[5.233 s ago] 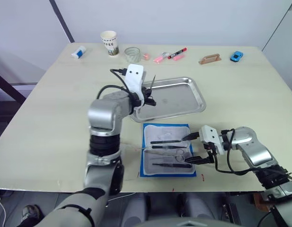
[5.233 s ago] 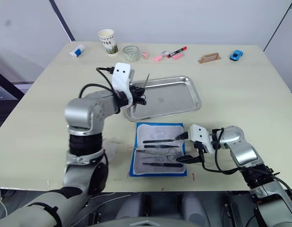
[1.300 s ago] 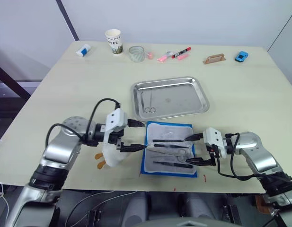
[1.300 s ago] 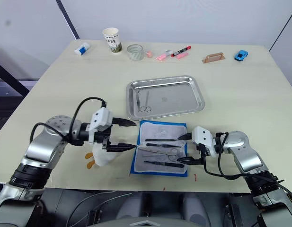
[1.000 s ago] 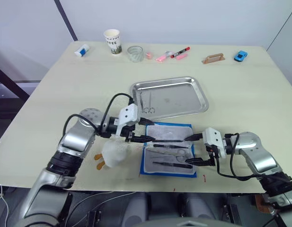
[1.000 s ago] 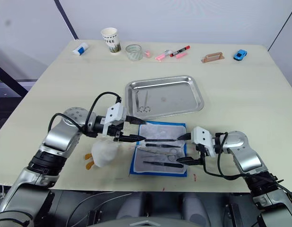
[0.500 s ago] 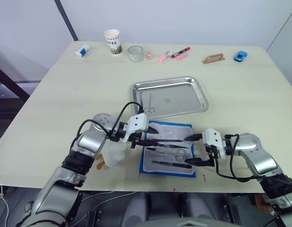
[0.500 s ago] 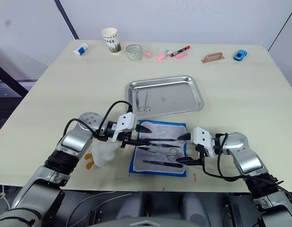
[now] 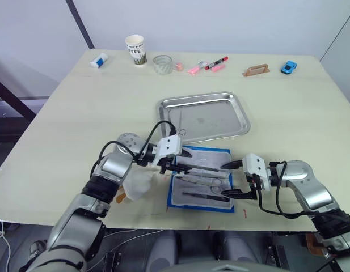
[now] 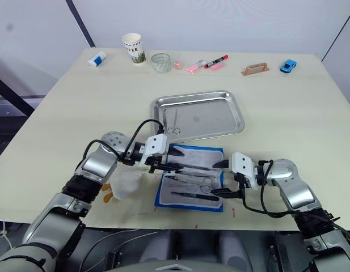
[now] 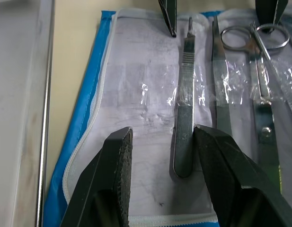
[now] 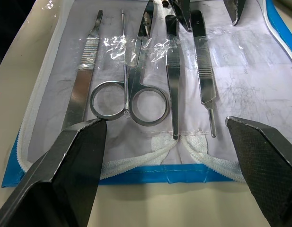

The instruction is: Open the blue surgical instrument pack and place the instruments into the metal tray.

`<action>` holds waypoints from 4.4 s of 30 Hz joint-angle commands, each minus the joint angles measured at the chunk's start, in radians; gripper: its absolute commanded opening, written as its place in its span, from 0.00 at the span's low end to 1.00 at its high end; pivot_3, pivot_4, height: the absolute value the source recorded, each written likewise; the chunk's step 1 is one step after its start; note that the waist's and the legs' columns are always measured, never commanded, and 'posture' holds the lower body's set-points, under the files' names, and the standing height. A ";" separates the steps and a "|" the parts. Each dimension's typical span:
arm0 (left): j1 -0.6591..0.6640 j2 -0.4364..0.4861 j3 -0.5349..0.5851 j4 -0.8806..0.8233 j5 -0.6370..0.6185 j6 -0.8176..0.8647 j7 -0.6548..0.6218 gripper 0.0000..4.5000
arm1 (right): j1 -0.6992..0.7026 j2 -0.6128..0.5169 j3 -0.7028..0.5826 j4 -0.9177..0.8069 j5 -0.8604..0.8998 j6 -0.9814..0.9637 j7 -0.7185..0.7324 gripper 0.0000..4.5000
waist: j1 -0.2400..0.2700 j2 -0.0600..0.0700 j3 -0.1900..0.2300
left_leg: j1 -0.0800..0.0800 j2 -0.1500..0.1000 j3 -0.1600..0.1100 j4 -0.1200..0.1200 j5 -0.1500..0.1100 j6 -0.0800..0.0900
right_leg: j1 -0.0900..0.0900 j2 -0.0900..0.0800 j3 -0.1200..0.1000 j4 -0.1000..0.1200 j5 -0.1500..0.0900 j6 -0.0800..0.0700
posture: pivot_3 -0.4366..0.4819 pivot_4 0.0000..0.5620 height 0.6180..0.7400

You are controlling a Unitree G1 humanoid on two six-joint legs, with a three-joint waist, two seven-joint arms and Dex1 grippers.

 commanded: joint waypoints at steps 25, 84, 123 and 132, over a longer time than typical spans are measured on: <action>-0.004 -0.061 -0.006 0.167 -0.036 -0.058 -0.105 0.49 | 0.038 -0.004 0.040 -0.008 -0.012 0.043 0.000 0.98 | 0.000 0.000 -0.001 | 0.000 0.000 0.000 0.000 0.000 0.000 | 0.000 0.000 0.000 0.000 0.000 0.000 | 0.48 0.27 1.00; 0.008 0.206 0.070 -0.103 -0.077 0.153 -0.165 0.01 | -0.022 -0.010 0.095 0.088 -0.069 0.067 0.012 0.98 | -0.006 0.001 -0.005 | 0.001 0.002 0.000 0.000 0.000 0.000 | 0.000 0.002 0.001 0.001 0.000 0.000 | 0.48 0.27 1.00; -0.059 -0.337 0.393 -0.594 -0.152 1.103 1.153 0.01 | -0.028 -0.013 0.088 0.091 -0.044 0.048 0.063 0.98 | 0.004 -0.009 -0.009 | 0.000 -0.001 -0.004 0.001 0.000 0.000 | 0.002 -0.001 -0.002 0.001 0.000 0.000 | 0.48 0.27 1.00; -0.154 -0.584 0.349 -0.409 -0.026 1.046 1.409 0.01 | -0.029 -0.035 0.082 0.068 -0.039 0.063 0.076 0.98 | 0.003 -0.007 -0.008 | 0.000 -0.002 -0.009 0.000 0.000 0.000 | 0.002 -0.003 -0.001 0.000 0.000 0.000 | 0.48 0.27 1.00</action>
